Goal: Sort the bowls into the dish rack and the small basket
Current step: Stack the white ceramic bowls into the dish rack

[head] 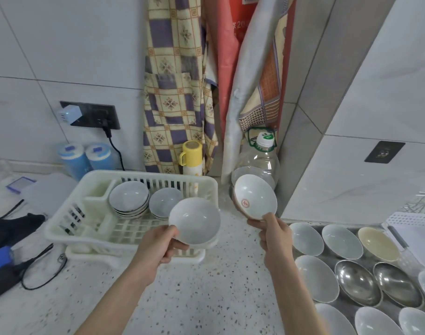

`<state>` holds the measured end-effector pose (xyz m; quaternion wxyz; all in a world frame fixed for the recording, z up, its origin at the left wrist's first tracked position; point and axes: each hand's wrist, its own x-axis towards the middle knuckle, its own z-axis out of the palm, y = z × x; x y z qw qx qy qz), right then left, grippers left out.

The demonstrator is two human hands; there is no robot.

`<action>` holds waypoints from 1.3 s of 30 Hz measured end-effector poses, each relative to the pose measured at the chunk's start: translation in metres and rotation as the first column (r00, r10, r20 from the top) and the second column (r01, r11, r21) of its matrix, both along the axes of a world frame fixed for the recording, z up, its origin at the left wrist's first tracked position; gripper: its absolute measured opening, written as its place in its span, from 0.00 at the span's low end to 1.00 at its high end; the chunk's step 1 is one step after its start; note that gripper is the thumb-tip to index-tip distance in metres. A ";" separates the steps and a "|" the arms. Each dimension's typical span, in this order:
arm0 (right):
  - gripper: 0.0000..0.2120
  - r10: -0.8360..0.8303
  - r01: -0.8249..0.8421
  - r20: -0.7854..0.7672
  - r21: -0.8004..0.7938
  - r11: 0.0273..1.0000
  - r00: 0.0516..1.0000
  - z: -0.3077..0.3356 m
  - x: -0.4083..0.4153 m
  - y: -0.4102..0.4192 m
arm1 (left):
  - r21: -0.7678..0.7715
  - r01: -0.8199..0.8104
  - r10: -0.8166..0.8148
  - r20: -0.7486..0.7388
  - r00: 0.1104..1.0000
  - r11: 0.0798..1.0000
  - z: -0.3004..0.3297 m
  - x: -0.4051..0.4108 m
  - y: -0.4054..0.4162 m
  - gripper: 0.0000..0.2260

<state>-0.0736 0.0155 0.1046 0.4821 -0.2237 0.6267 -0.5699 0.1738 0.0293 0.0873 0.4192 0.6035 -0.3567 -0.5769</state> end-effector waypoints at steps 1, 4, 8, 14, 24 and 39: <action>0.07 0.009 -0.009 -0.018 -0.006 1.000 1.000 0.001 0.010 -0.001 | -0.004 -0.029 0.029 0.002 1.000 1.000 0.001 0.014 -0.003 0.08; 0.08 0.040 -0.041 -0.081 -0.014 0.999 0.996 -0.002 0.042 -0.005 | -0.005 -0.100 0.100 0.013 0.995 0.995 0.002 0.053 -0.011 0.07; 0.09 0.072 -0.079 -0.187 -0.027 0.997 0.980 -0.010 0.084 -0.015 | 0.005 -0.157 0.157 0.027 0.987 0.988 -0.001 0.097 -0.021 0.08; 0.09 0.122 -0.116 -0.184 0.040 0.992 0.975 -0.027 0.140 -0.039 | 0.002 -0.181 0.181 -0.020 0.983 0.983 -0.011 0.138 -0.038 0.09; 0.11 0.173 -0.137 -0.390 0.119 0.983 0.904 -0.052 0.184 -0.074 | 0.011 -0.210 0.210 -0.112 0.971 0.978 -0.023 0.156 -0.078 0.09; 0.11 0.380 -0.256 -0.540 0.291 0.922 0.751 -0.077 0.199 -0.109 | 0.047 -0.194 0.200 -0.239 0.950 0.980 -0.036 0.163 -0.106 0.08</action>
